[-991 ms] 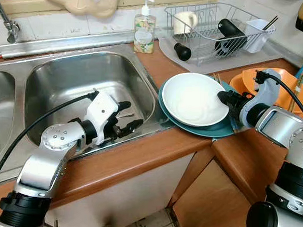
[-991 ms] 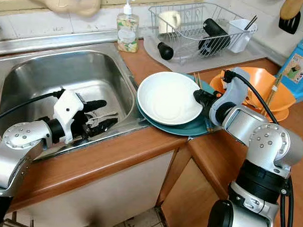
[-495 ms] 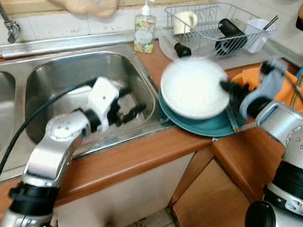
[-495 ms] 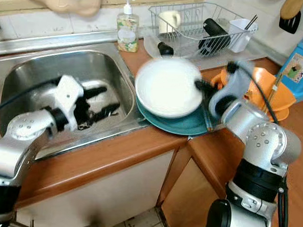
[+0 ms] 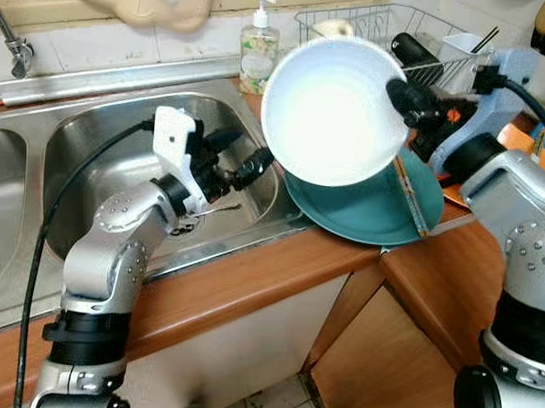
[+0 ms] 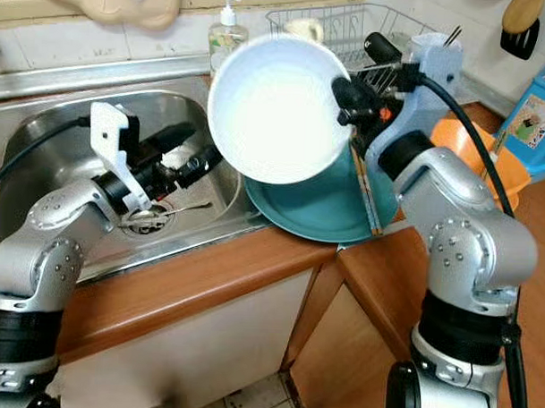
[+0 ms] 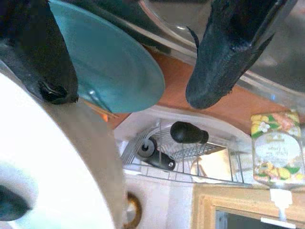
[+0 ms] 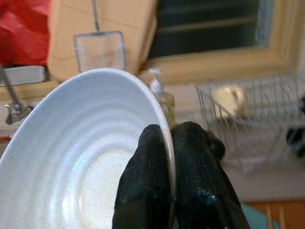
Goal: Kitchen organization
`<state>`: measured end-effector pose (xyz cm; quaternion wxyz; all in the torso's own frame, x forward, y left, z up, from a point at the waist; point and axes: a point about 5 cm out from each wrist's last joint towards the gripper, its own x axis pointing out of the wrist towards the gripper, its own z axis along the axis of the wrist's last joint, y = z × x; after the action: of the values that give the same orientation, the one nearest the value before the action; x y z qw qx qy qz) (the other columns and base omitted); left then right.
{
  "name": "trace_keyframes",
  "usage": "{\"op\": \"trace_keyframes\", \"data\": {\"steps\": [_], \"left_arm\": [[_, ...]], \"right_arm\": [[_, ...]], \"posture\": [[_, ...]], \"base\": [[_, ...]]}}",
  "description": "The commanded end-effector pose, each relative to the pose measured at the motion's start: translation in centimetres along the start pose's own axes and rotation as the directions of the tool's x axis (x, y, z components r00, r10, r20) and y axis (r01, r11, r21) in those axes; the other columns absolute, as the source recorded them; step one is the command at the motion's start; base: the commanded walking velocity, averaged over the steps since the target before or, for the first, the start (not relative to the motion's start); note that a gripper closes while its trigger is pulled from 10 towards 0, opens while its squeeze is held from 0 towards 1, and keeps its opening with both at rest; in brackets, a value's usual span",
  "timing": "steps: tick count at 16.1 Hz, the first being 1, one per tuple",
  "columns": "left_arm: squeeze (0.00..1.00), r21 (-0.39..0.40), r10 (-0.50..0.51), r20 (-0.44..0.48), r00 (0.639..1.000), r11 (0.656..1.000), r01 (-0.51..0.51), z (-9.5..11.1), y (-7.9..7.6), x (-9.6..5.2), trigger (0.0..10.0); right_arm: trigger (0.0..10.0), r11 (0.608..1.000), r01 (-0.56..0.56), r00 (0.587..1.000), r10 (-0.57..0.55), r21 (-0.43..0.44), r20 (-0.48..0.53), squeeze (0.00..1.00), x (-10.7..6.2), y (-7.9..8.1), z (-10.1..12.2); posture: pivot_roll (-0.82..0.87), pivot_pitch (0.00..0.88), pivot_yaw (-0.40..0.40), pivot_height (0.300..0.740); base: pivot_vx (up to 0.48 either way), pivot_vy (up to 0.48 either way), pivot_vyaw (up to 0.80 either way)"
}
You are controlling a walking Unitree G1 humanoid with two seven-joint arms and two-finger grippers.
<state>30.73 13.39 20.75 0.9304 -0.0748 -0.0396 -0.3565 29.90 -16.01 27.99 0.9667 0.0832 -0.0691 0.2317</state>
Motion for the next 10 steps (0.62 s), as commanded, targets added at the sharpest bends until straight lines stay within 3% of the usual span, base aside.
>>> {"op": "trace_keyframes", "data": {"steps": [1,4,5,6,7,10], "left_arm": [[0.0,-0.022,-0.032,0.028,0.999,0.999,0.032,0.6,-0.3,0.5,10.0],[0.0,-0.084,-0.012,0.063,0.998,0.996,0.017,0.8,0.0,0.7,10.0],[0.0,-0.123,-0.014,0.093,0.996,0.992,0.026,1.1,0.1,0.7,7.3],[0.0,-0.128,-0.016,0.095,0.995,0.991,0.028,1.1,0.1,0.6,7.1],[0.0,-0.104,-0.017,0.067,0.998,0.994,0.024,0.9,0.2,0.5,10.0],[0.0,-0.098,-0.032,0.052,0.998,0.994,0.037,0.6,0.3,0.1,10.0]], "right_arm": [[0.0,0.997,-0.074,0.997,0.075,-0.024,0.023,0.0,0.0,1.1,0.3],[0.0,0.984,-0.174,0.983,0.176,-0.031,0.057,0.0,-0.2,2.3,0.4],[0.0,0.989,-0.146,0.987,0.148,-0.038,0.06,0.0,-0.2,2.0,0.3],[0.0,0.994,-0.102,0.993,0.105,-0.041,0.063,0.0,-0.1,1.4,0.2],[0.0,0.998,-0.039,0.997,0.042,-0.056,0.062,0.0,0.0,0.6,0.1],[0.0,0.995,0.049,0.996,-0.042,-0.088,0.081,0.0,0.1,-0.6,0.2]], "posture": [[-0.19,0.0,-0.004,0.74],[-0.19,0.0,-0.002,0.74],[-0.19,0.0,-0.002,0.74],[-0.19,0.0,0.001,0.74],[-0.19,0.0,0.001,0.74],[-0.19,0.0,-0.002,0.74]], "base": [[0.0,0.0,0.0],[0.0,0.0,0.0],[0.0,0.0,0.0],[0.0,0.0,0.0],[0.0,0.0,0.0],[0.0,0.0,0.0]]}}
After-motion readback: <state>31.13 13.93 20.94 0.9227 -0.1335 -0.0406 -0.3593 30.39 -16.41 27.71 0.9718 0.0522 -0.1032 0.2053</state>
